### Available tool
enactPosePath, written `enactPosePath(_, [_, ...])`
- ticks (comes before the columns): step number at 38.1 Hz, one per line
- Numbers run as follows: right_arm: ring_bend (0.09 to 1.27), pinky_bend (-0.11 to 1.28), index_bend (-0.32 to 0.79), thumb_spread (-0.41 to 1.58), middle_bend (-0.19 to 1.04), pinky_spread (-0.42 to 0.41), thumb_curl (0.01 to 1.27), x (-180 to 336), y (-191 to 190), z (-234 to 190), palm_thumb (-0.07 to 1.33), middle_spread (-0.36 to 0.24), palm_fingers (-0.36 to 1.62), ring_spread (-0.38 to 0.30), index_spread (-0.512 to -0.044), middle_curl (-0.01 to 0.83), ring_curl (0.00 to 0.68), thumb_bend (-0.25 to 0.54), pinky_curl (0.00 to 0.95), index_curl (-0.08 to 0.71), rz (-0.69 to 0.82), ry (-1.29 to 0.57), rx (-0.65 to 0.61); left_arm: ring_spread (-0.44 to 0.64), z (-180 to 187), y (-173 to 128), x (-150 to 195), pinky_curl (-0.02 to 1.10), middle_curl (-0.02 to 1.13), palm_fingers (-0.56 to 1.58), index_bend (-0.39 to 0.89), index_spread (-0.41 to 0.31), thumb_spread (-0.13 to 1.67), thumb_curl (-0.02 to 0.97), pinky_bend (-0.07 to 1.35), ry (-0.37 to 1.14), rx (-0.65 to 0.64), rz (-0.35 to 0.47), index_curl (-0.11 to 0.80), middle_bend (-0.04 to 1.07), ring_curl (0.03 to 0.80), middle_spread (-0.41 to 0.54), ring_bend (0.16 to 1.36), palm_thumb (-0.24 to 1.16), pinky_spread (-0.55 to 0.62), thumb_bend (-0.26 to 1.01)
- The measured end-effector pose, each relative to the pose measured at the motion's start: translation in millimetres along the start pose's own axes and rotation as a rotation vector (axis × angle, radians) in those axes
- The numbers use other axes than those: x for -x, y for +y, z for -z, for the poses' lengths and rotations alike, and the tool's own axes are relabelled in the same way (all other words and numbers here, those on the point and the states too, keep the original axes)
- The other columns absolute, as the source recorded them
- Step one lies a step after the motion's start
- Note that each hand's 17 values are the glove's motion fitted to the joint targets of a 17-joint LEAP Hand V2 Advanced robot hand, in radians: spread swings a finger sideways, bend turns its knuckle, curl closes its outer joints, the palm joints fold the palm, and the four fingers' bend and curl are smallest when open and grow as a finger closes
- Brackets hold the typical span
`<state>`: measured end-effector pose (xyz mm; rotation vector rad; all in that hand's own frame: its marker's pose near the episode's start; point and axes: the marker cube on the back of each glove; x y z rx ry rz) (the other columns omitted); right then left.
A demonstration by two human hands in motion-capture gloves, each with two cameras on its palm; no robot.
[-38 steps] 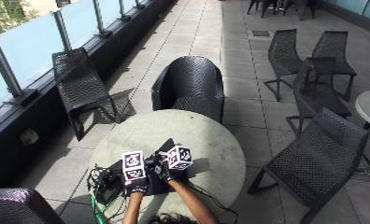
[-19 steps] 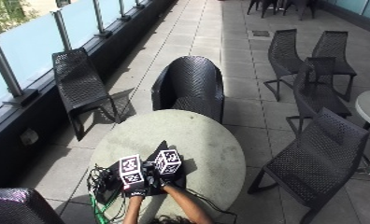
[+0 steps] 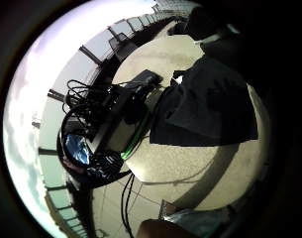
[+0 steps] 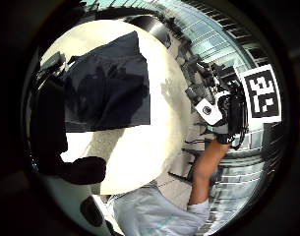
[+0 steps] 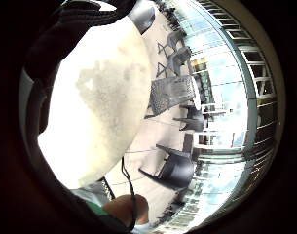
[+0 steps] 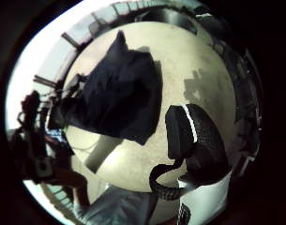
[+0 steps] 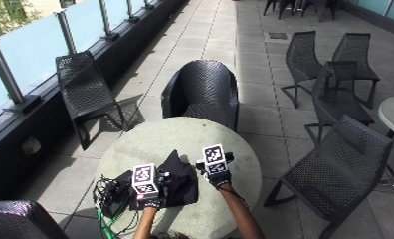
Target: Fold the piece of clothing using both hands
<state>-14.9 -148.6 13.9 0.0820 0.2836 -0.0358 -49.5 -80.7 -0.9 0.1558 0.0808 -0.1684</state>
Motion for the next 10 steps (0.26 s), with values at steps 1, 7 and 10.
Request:
enactPosePath(1, [0.35, 0.51, 0.22, 1.14, 0.24, 0.101, 0.39, -8.7, 1.5, 2.6, 0.72, -0.135, 0.43, -0.048, -0.360, 0.415, 0.306, -0.022, 0.320, 0.226, -0.017, -0.014, -0.032, 0.16, -0.2, 0.1, -2.8, 0.39, 0.35, 0.39, 0.10, -0.060, 1.59, 0.259, 0.30, 0.001, 0.004, -0.008, 0.286, 0.20, 0.328, 0.017, 0.63, 0.51, 0.38, 0.19])
enactPosePath(7, [0.32, 0.46, 0.17, 1.21, 0.22, 0.167, 0.37, -33.2, 19.8, 18.8, 0.70, -0.126, 0.42, -0.014, -0.366, 0.407, 0.294, -0.014, 0.297, 0.251, -0.078, -0.054, -0.130, 0.16, -1.0, -0.1, -10.9, 0.38, 0.36, 0.39, 0.11, -0.058, 1.59, 0.261, 0.30, 0.013, 0.006, -0.039, 0.276, 0.19, 0.327, 0.017, 0.63, 0.50, 0.38, 0.19])
enactPosePath(10, [0.31, 0.41, 0.17, 1.24, 0.23, 0.189, 0.37, -39.8, 30.1, 25.1, 0.70, -0.124, 0.41, -0.005, -0.368, 0.408, 0.292, -0.012, 0.285, 0.263, -0.091, -0.052, -0.156, 0.16, -7.1, -2.0, -11.0, 0.38, 0.36, 0.39, 0.11, -0.057, 1.59, 0.261, 0.30, 0.015, 0.021, -0.047, 0.273, 0.19, 0.326, 0.017, 0.63, 0.49, 0.38, 0.19])
